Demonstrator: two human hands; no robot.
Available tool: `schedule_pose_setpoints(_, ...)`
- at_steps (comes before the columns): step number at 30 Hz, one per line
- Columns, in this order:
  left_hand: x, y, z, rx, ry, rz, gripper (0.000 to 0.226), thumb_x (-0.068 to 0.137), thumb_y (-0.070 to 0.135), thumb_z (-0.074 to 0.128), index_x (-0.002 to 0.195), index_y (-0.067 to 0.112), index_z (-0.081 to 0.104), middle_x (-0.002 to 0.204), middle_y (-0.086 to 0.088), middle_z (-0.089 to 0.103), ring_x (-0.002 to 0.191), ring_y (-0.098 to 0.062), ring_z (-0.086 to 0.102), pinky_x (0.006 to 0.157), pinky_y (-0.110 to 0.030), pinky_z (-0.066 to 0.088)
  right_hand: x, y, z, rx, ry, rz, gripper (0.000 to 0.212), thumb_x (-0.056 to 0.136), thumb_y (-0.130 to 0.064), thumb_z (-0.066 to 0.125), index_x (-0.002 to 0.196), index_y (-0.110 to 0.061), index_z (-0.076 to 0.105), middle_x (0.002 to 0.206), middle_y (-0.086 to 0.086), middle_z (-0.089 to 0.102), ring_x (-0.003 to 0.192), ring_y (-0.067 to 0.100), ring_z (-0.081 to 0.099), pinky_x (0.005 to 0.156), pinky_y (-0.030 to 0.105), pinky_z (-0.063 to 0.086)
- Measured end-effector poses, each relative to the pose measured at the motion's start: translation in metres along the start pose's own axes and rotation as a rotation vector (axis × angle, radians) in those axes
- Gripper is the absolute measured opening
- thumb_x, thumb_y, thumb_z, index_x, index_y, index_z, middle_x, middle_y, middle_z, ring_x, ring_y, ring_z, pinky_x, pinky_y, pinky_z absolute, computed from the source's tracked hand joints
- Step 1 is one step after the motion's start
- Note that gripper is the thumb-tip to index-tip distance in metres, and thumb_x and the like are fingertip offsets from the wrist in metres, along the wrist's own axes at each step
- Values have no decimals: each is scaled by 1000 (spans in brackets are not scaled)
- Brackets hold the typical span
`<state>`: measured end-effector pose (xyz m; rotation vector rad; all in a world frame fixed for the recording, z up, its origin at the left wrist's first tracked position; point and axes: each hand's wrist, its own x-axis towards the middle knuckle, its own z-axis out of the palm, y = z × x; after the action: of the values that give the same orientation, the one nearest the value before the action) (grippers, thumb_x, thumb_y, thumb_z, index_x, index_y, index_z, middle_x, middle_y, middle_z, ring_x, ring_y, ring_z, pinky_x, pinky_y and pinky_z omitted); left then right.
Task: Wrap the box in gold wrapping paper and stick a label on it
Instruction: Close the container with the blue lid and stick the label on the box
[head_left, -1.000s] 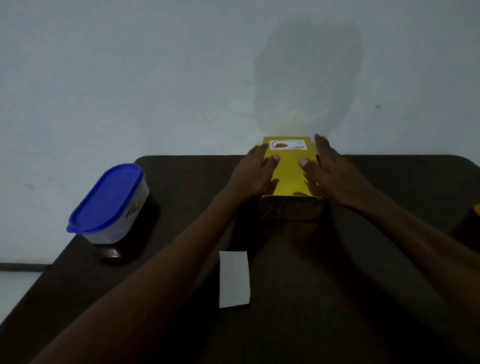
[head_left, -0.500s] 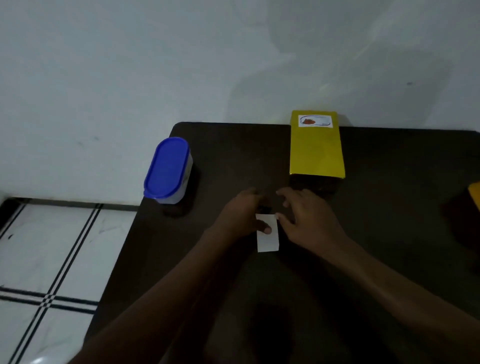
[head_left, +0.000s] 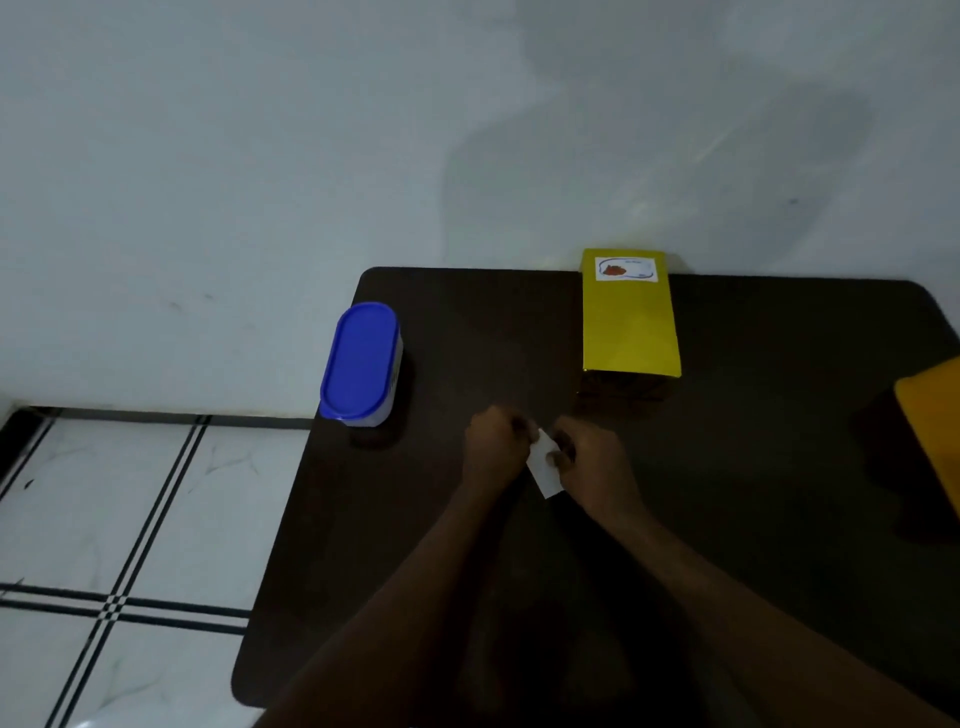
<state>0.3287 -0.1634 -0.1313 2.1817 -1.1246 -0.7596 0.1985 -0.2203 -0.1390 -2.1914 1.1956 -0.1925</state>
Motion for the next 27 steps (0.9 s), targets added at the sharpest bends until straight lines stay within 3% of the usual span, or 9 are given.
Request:
schedule_pose_setpoints(2,-4,11,-8,-228,2,-62,11,89,2,63,83,8,69,76,2,68,64,-6,65,64,-23,56,1,-7,-10,120,28,61,10,88,-15,69,83,-21,62,86,-6,62,85,13,64,68,26,51)
schedule_pose_setpoints(4,-9,26,-22,-428,10,-97,11,89,1,63,84,9,69,77,-1,71,65,-8,69,61,-20,56,3,-17,-27,354,38,126,11,87,-8,69,82,-17,66,84,-1,68,78,16,69,65,35,60)
schedule_pose_setpoints(8,-15,60,-54,-718,-22,15,5,91,7,65,90,8,70,79,-5,70,69,-8,63,63,-17,49,5,-43,-74,649,84,95,6,87,-8,69,88,-14,70,83,4,74,83,22,72,80,47,59)
schedule_pose_setpoints(11,-18,90,-72,-906,-123,36,11,90,12,67,95,3,72,90,-20,70,85,-28,64,83,-38,52,-6,-60,-120,881,72,79,9,91,-8,66,96,-2,69,93,17,72,88,29,73,86,49,58)
schedule_pose_setpoints(13,-18,113,-81,-970,-167,27,14,88,12,69,96,1,72,98,-23,70,93,-33,64,94,-45,50,-12,-65,-147,960,58,75,14,91,-9,65,99,1,69,97,17,72,90,29,73,87,45,58)
schedule_pose_setpoints(17,-21,170,-93,-988,-132,84,18,87,3,69,99,-10,69,95,-24,71,86,-23,68,78,-27,57,-18,-67,-199,1072,113,90,15,89,-4,67,101,4,66,94,20,73,84,30,73,81,33,60)
schedule_pose_setpoints(20,-24,207,-89,-962,-20,154,17,83,-2,71,94,-13,64,93,-30,68,83,-29,68,76,-32,59,-22,-63,-230,1166,207,109,25,85,1,69,109,-1,61,90,23,72,79,27,72,76,36,61)
schedule_pose_setpoints(24,-30,257,-82,-802,96,320,23,77,1,78,96,7,67,78,-11,70,79,-26,71,76,-37,59,-34,-44,-270,1090,242,111,22,87,-6,70,108,-1,68,98,25,71,82,26,71,71,33,60)
schedule_pose_setpoints(27,-39,302,-67,-636,154,445,18,77,8,79,92,17,74,75,1,71,78,-17,72,73,-29,59,-50,-21,-316,1159,234,66,18,87,-2,67,104,4,67,96,22,72,86,29,72,72,30,60)
